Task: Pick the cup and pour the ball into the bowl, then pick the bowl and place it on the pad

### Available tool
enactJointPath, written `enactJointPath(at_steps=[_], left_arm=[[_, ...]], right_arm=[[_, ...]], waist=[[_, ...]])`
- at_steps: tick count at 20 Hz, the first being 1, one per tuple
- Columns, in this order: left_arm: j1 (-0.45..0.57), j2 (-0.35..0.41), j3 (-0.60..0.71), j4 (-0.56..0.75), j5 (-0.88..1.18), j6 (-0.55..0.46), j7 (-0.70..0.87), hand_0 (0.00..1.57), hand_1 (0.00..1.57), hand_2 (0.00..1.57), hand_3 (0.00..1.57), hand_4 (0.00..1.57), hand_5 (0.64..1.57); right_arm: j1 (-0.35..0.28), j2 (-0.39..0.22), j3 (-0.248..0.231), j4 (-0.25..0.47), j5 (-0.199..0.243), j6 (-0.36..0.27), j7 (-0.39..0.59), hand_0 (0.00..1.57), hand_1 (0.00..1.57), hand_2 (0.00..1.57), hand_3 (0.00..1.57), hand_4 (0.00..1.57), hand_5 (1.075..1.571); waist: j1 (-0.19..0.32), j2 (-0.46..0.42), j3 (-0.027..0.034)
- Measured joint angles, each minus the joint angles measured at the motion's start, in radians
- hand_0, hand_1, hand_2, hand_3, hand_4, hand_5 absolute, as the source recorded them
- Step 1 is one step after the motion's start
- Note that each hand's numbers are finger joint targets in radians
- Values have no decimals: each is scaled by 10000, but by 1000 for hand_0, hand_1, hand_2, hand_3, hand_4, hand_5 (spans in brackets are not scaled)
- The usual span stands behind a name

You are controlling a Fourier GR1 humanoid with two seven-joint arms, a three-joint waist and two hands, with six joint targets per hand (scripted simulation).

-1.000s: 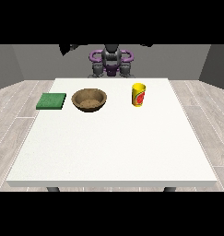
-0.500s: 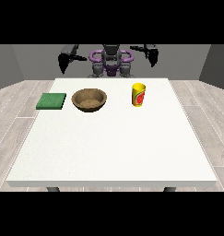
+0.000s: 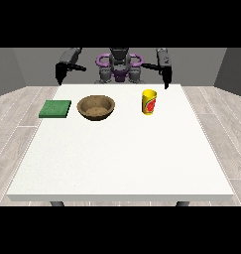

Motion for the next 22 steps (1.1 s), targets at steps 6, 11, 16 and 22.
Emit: enactJointPath(at_steps=[6, 11, 16, 22], left_arm=[[-548, -138, 305, 1778, -269, 322, -1466, 0, 0, 0, 0, 0, 1238], [-1185, -280, 511, 3093, -388, 617, -2530, 0, 0, 0, 0, 0, 1271], [-1644, -175, 882, 4586, -310, 646, -3585, 0, 0, 0, 0, 0, 1229], [-2076, 213, 1079, 5582, -664, 1252, -4305, 1294, 1294, 1571, 1571, 805, 1513]], right_arm=[[-256, -360, -344, 740, -245, 566, -568, 0, 0, 0, 0, 0, 1563], [-580, -659, -620, 1392, -351, 894, -1050, 0, 0, 0, 0, 0, 1559], [-569, -774, -695, 1563, -406, 1096, -1248, 0, 0, 0, 0, 0, 1558], [-784, -1079, -912, 1934, -583, 1523, -1617, 0, 0, 0, 0, 0, 1563]], waist=[[-259, 324, -2], [-388, 754, -1], [-579, 836, -2], [-757, 1221, 2]])
